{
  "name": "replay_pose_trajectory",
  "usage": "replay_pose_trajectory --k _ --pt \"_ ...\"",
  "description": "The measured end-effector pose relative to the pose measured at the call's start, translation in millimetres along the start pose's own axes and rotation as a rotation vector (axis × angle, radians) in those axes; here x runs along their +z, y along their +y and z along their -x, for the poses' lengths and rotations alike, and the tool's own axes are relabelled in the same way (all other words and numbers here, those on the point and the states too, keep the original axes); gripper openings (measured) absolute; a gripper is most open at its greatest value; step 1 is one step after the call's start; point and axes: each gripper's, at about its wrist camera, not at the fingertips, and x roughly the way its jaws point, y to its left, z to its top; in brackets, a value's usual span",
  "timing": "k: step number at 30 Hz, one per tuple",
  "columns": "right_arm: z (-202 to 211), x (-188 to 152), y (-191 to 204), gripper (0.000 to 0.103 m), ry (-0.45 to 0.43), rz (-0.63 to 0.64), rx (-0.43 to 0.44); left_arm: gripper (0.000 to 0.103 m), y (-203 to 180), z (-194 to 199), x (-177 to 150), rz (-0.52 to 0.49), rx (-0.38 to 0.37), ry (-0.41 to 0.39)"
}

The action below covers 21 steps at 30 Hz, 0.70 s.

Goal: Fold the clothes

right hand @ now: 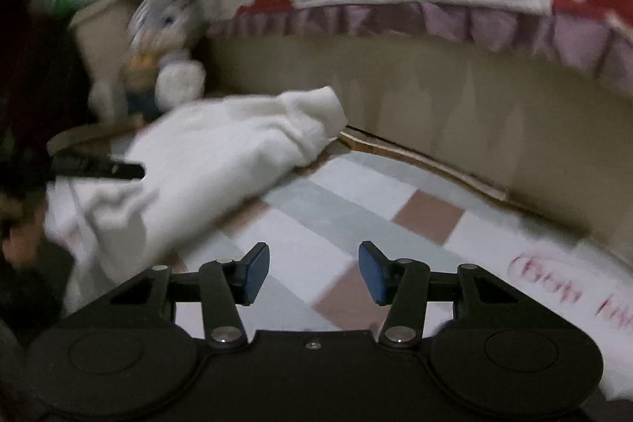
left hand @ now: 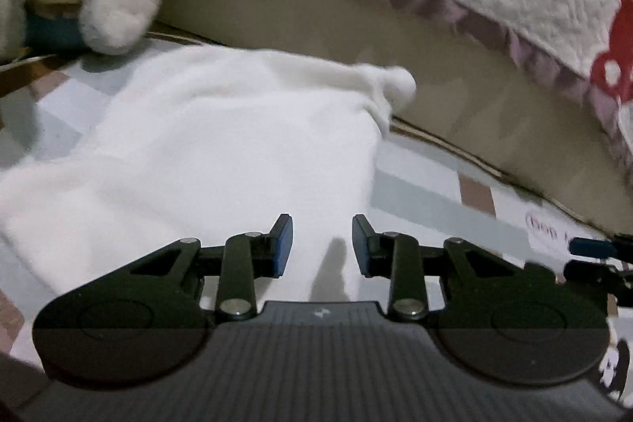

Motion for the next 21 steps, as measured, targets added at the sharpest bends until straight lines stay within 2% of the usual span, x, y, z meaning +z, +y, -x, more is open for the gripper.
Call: replay_pose_trajectory --k 5,8,10,11,13,16,18,19,21 --pt "-39 9 -26 0.056 0.049 -0.066 0.050 0.033 20 -15 3 0.110 -0.012 0.057" --pt "-77 27 -30 0.057 0.049 -0.179 0.104 0.033 28 -20 3 0.140 -0.033 0.059" --pt "-104 40 -26 0.057 0.033 -0.311 0.202 0.031 31 -25 4 0.162 -0.041 0.052" --pt "-119 46 -23 0.061 0.026 -0.371 0.262 0.030 33 -27 4 0.170 -0.042 0.053" --pt "-152 58 -16 0.067 0.033 -0.467 0.310 0.031 35 -28 2 0.178 -0.049 0.051" --pt "-206 76 -14 0.067 0.051 -0.526 0.233 0.030 39 -26 -6 0.174 -0.066 0.045" --pt "-234 82 -24 0.075 0.037 -0.596 0.175 0.030 44 -26 -13 0.159 -0.080 0.043" --pt "-244 82 -30 0.079 0.030 -0.643 0.188 0.030 46 -26 -16 0.155 -0.088 0.042" --pt "-256 84 -35 0.075 -0.005 -0.668 0.218 0.025 57 -28 -14 0.201 -0.111 0.048"
